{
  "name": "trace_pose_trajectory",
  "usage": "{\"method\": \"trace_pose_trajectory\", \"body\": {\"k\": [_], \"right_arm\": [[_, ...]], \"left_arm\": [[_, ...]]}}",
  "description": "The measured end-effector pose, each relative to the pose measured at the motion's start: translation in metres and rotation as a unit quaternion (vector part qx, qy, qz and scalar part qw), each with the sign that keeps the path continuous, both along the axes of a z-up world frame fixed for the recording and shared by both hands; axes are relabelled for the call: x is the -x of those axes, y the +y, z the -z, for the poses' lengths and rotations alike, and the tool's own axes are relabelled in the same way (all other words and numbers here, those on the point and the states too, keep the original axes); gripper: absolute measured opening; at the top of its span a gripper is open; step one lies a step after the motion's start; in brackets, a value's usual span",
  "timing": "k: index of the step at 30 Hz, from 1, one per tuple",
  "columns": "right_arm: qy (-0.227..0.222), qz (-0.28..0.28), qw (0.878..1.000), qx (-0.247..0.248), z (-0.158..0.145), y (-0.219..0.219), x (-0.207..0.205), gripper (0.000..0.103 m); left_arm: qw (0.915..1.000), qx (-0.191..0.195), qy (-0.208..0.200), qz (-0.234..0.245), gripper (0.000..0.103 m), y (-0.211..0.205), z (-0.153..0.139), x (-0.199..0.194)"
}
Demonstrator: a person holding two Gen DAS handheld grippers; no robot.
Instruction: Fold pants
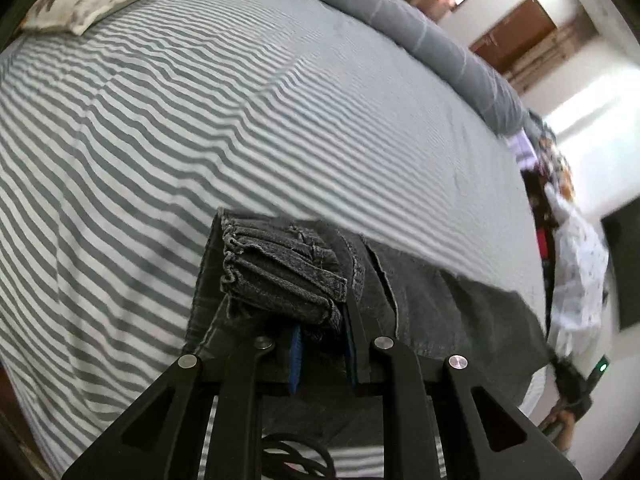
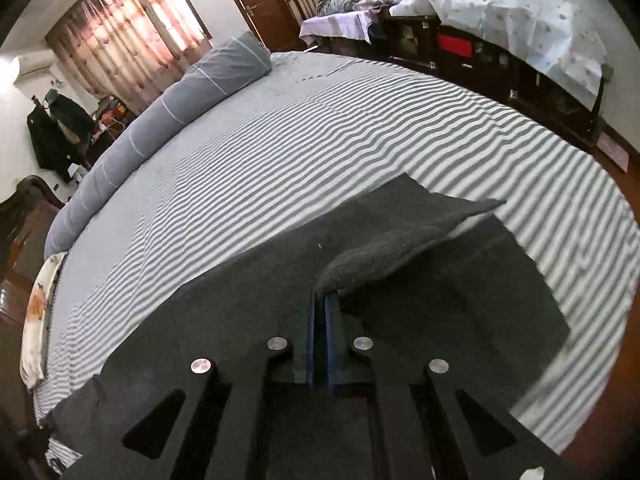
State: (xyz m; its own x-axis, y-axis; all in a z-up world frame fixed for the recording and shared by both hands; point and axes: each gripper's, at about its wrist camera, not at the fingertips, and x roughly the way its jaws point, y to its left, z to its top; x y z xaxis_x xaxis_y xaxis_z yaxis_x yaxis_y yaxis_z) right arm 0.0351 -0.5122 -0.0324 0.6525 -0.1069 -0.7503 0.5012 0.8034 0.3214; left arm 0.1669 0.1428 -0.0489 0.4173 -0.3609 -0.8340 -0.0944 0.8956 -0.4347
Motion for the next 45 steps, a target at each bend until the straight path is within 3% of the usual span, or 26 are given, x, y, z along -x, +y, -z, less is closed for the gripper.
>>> {"method": "trace_pose_trajectory", "body": {"k": [6,13,27,35,38,39,41,45], "right_arm": [[0.016,0.003,1.0,0.014,0.004,0.005,0.037,0.004],[0.047,0.019,0.999,-0.005,0.035,0.0,0.077,0.004],[0.112,0.017,0.993,-0.013,0.09,0.002,0.082,0.004],[0.115,0.005,0.993,-0.021,0.098,-0.001,0.08,0.005],[0.108,0.005,0.993,-0.037,0.102,-0.004,0.08,0.009],[0.102,0.003,0.994,-0.048,0.102,-0.007,0.081,0.01],[0.086,0.0,0.994,-0.071,0.103,-0.013,0.085,0.012],[0.058,-0.011,0.993,-0.106,0.104,-0.023,0.092,0.015]], "left_arm": [[0.999,-0.013,0.038,0.021,0.018,-0.003,0.02,0.026],[0.9967,-0.011,0.079,0.014,0.018,0.004,0.052,0.058],[0.9907,-0.117,0.055,0.041,0.018,-0.011,0.062,0.076],[0.9861,-0.146,0.061,0.051,0.018,-0.012,0.061,0.075],[0.9798,-0.183,0.054,0.059,0.019,-0.025,0.065,0.076],[0.9789,-0.188,0.05,0.064,0.022,-0.029,0.063,0.077],[0.9799,-0.174,0.053,0.081,0.037,-0.034,0.059,0.081],[0.9778,-0.179,0.031,0.106,0.046,-0.047,0.043,0.099]]}}
